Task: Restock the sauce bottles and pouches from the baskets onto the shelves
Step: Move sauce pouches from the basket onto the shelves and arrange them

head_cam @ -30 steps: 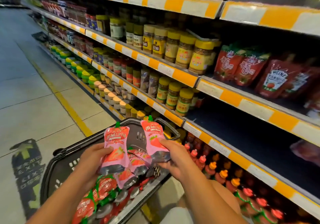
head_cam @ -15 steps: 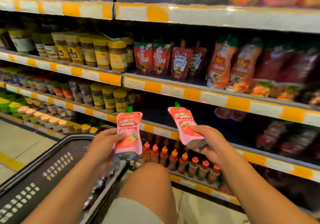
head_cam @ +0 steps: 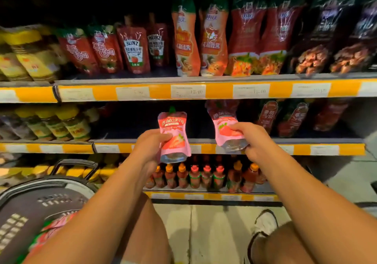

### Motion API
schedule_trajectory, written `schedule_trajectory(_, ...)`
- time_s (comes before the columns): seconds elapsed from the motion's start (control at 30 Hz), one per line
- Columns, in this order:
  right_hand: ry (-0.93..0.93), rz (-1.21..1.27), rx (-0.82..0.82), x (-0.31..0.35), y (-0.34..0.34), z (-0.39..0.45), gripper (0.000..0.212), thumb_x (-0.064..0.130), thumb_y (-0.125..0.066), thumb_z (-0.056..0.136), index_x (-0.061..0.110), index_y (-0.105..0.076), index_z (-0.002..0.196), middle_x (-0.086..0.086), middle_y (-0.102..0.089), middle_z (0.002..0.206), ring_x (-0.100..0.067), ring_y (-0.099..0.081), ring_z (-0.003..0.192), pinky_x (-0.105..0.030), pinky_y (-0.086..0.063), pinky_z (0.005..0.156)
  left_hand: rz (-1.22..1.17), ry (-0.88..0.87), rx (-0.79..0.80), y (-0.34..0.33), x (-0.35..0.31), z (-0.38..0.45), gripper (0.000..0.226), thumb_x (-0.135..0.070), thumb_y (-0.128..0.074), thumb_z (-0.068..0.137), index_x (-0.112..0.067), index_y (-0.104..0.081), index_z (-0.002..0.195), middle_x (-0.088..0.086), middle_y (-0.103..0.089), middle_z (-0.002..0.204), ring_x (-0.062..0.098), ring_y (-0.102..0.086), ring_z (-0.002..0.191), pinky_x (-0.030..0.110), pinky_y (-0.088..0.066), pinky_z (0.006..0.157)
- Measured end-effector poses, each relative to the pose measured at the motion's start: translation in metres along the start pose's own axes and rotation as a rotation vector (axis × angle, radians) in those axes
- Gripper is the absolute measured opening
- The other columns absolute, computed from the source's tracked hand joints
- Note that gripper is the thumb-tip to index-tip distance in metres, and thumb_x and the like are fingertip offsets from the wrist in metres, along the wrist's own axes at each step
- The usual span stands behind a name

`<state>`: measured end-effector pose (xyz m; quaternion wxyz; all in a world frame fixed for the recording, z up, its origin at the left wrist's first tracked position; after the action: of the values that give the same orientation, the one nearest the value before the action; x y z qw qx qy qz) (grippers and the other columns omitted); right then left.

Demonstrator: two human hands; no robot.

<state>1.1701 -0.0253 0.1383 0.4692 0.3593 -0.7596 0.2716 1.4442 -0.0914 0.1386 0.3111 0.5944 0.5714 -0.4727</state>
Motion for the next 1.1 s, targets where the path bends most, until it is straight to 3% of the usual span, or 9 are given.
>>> schedule_trajectory(0.1,0.045,-0.058,-0.047,0.01,0.005,0.014,0.026,0.005,-0.084,0.077,0.006,-0.072,0.1,-0.015,-0.078,0.094,-0.028,-0.078,0.076,-0.04,-0.064,0.061,0.022,-0.011,0.02,-0.025,-0.005,0.022,0.021,0.002,-0.064,0.092,-0.003,-0.07,0.112,0.018,-0.077,0.105,0.029,-0.078,0.084,0.037,-0.06,0.06)
schedule_trajectory(0.2,0.091,-0.106,-0.106,0.017,0.006,0.027,0.036,0.003,-0.084,0.076,0.001,-0.068,0.108,-0.019,-0.075,0.101,-0.035,-0.075,0.09,-0.052,-0.063,0.082,0.03,-0.033,0.031,-0.047,-0.01,0.042,0.026,0.005,-0.064,0.092,-0.001,-0.065,0.118,0.022,-0.074,0.11,0.029,-0.077,0.083,0.035,-0.06,0.057)
schedule_trajectory(0.3,0.126,-0.125,-0.157,0.017,0.005,0.037,0.059,0.005,-0.086,0.075,-0.002,-0.057,0.126,-0.018,-0.071,0.109,-0.032,-0.071,0.095,-0.048,-0.061,0.085,0.001,-0.047,0.046,-0.063,-0.011,0.061,0.038,0.009,-0.067,0.089,0.0,-0.063,0.126,0.022,-0.075,0.11,0.031,-0.077,0.088,0.035,-0.061,0.06)
schedule_trajectory(0.43,0.154,-0.134,-0.235,0.013,-0.002,0.055,0.032,-0.002,-0.077,0.076,0.001,-0.065,0.105,-0.018,-0.071,0.1,-0.035,-0.071,0.092,-0.05,-0.062,0.083,-0.002,-0.049,0.021,-0.075,-0.009,0.083,0.042,0.011,-0.071,0.083,0.005,-0.064,0.124,0.016,-0.078,0.088,0.027,-0.077,0.074,0.031,-0.058,0.056)
schedule_trajectory(0.53,0.196,-0.205,-0.299,0.011,-0.01,0.068,0.005,0.0,-0.066,0.083,0.005,-0.064,0.084,-0.015,-0.068,0.086,-0.034,-0.068,0.081,-0.038,-0.054,0.061,0.001,-0.061,0.046,-0.083,-0.006,0.1,0.046,0.009,-0.074,0.081,-0.001,-0.066,0.125,0.015,-0.079,0.094,0.028,-0.078,0.08,0.032,-0.06,0.058)
schedule_trajectory(0.63,0.252,-0.301,-0.335,0.007,-0.018,0.08,0.021,0.002,-0.06,0.084,0.021,-0.056,0.073,-0.002,-0.061,0.077,-0.027,-0.062,0.075,-0.033,-0.047,0.06,0.033,-0.128,0.035,-0.083,0.0,0.117,0.053,0.005,-0.083,0.076,-0.012,-0.07,0.124,0.01,-0.079,0.105,0.029,-0.077,0.091,0.044,-0.063,0.075)
schedule_trajectory(0.77,0.358,-0.415,-0.285,0.002,-0.026,0.096,0.03,0.0,-0.058,0.092,0.019,-0.065,0.114,0.002,-0.066,0.106,-0.022,-0.063,0.101,-0.025,-0.048,0.08,0.072,-0.187,0.017,-0.079,0.011,0.135,0.055,0.007,-0.081,0.077,-0.017,-0.068,0.125,0.003,-0.079,0.105,0.026,-0.076,0.098,0.041,-0.062,0.078)
schedule_trajectory(0.83,0.425,-0.395,-0.248,0.0,-0.029,0.101,0.041,-0.001,-0.058,0.093,0.014,-0.061,0.131,0.004,-0.066,0.114,-0.005,-0.062,0.097,-0.009,-0.044,0.074,0.096,-0.227,0.041,-0.08,0.011,0.142,0.055,0.007,-0.081,0.077,-0.015,-0.066,0.125,0.005,-0.077,0.112,0.025,-0.074,0.104,0.047,-0.06,0.09)
schedule_trajectory(1.1,0.529,-0.327,-0.232,-0.004,-0.028,0.116,0.036,-0.014,-0.058,0.093,-0.008,-0.056,0.129,-0.001,-0.059,0.101,0.017,-0.059,0.071,0.002,-0.043,0.067,0.189,-0.37,0.093,-0.089,0.013,0.16,0.053,0.003,-0.084,0.077,-0.023,-0.062,0.117,-0.005,-0.074,0.104,0.008,-0.073,0.096,0.04,-0.061,0.088)
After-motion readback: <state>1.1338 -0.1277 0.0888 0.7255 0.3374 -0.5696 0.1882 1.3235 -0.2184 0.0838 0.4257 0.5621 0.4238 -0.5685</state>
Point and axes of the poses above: each hand's wrist, its own z-axis towards the middle knuckle, its own y-axis out of the back of the hand, x = y × z, the point moved 1 cm from there along z, towards the middle knuckle
